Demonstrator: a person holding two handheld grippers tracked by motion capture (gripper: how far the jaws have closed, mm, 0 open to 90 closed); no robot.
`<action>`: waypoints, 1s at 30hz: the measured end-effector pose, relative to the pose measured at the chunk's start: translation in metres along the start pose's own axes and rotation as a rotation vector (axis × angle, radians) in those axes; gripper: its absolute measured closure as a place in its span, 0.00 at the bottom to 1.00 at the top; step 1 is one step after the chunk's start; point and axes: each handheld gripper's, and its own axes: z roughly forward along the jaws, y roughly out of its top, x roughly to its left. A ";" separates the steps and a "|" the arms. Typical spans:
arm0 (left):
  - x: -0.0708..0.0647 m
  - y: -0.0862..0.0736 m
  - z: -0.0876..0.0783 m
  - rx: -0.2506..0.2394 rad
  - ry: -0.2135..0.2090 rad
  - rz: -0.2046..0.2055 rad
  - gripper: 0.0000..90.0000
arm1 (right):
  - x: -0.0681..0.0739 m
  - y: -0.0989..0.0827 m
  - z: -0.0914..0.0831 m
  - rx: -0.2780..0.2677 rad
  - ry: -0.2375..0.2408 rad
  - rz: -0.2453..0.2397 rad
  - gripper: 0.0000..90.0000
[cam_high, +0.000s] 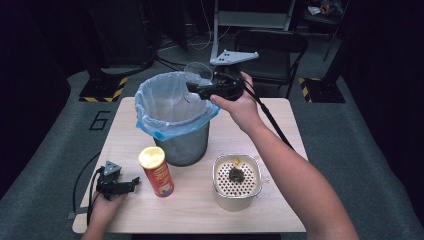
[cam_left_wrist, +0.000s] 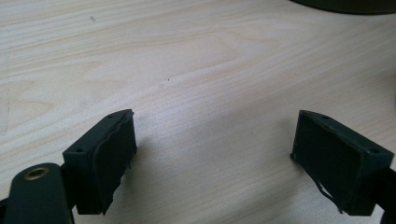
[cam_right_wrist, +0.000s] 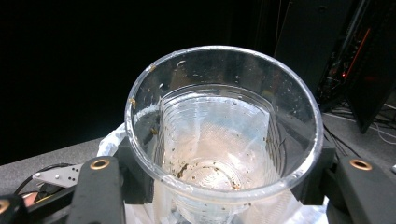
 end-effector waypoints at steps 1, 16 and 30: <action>0.000 0.000 0.000 0.000 0.000 0.000 0.15 | 0.000 0.000 0.004 0.004 0.002 -0.004 0.41; 0.000 0.000 0.000 0.005 -0.003 -0.002 0.15 | 0.002 -0.010 0.042 0.053 0.012 -0.004 0.41; 0.000 0.000 0.000 0.005 -0.002 -0.002 0.15 | 0.012 -0.024 0.053 0.064 0.052 -0.015 0.14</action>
